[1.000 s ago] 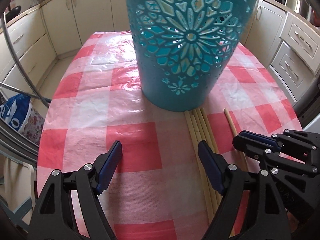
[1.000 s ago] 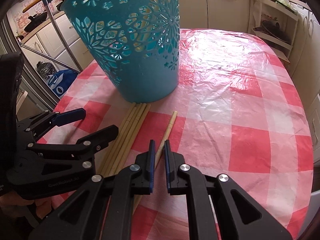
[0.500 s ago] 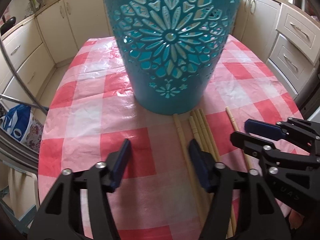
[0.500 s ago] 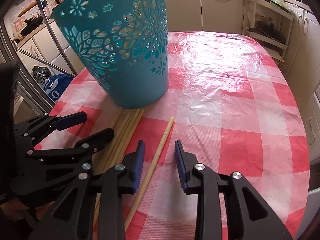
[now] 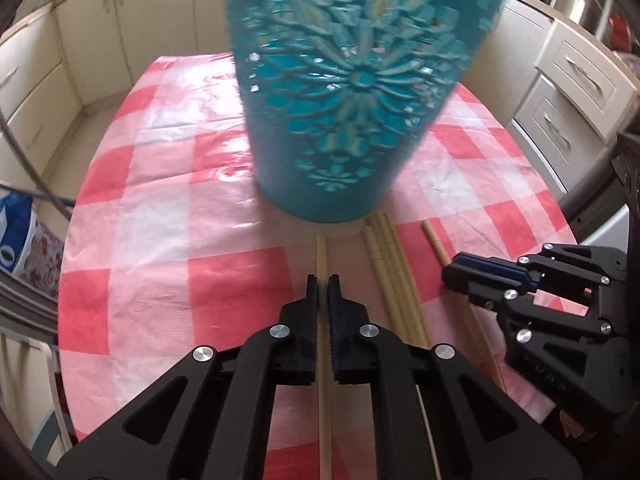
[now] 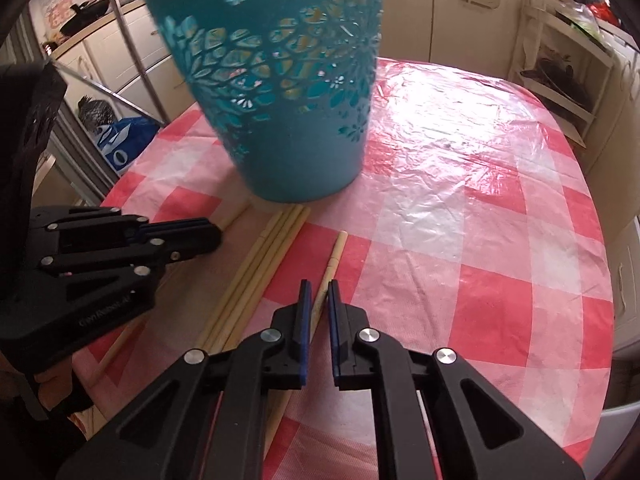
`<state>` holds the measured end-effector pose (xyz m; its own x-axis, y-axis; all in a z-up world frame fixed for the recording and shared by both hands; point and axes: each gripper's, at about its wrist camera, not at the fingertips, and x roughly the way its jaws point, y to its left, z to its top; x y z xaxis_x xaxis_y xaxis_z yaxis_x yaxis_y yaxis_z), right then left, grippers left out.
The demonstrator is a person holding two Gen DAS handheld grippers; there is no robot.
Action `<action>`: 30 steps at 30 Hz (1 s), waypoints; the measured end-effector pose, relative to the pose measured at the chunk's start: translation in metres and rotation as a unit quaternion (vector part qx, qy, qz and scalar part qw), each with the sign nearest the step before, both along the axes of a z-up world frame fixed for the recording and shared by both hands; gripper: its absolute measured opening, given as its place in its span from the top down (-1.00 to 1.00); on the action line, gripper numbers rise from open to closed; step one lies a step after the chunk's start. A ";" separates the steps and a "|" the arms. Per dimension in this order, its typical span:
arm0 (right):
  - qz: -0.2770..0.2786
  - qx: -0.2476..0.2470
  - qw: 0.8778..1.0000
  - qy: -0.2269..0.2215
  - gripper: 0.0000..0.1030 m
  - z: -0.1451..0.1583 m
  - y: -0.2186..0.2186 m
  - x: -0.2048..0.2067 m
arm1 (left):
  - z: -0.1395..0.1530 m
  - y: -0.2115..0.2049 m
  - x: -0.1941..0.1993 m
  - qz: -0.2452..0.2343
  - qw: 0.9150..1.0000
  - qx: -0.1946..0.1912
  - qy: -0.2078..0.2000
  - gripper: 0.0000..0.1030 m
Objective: Organize utensils
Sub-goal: 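Close the left tool on one wooden stick beside the basket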
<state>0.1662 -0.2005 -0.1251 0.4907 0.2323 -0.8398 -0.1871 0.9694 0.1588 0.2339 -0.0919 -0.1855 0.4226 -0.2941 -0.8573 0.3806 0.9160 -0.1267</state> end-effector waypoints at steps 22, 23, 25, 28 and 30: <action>0.010 -0.026 1.000 -0.008 0.82 -0.002 0.021 0.007 | 0.000 -0.012 -0.004 -0.022 0.997 0.060 -0.047 0.88; 0.010 -0.027 1.000 -0.009 0.82 -0.002 0.022 0.007 | 0.000 -0.013 -0.005 -0.024 0.996 0.063 -0.050 0.89; 0.011 -0.028 1.000 -0.009 0.82 -0.002 0.023 0.008 | 0.000 -0.015 -0.005 -0.027 0.996 0.065 -0.052 0.89; 0.011 -0.027 1.000 -0.010 0.82 -0.002 0.024 0.007 | 0.000 -0.014 -0.006 -0.028 0.996 0.062 -0.052 0.90; 0.011 -0.025 1.000 -0.010 0.83 -0.002 0.023 0.007 | 0.000 -0.014 -0.007 -0.031 0.996 0.060 -0.051 0.90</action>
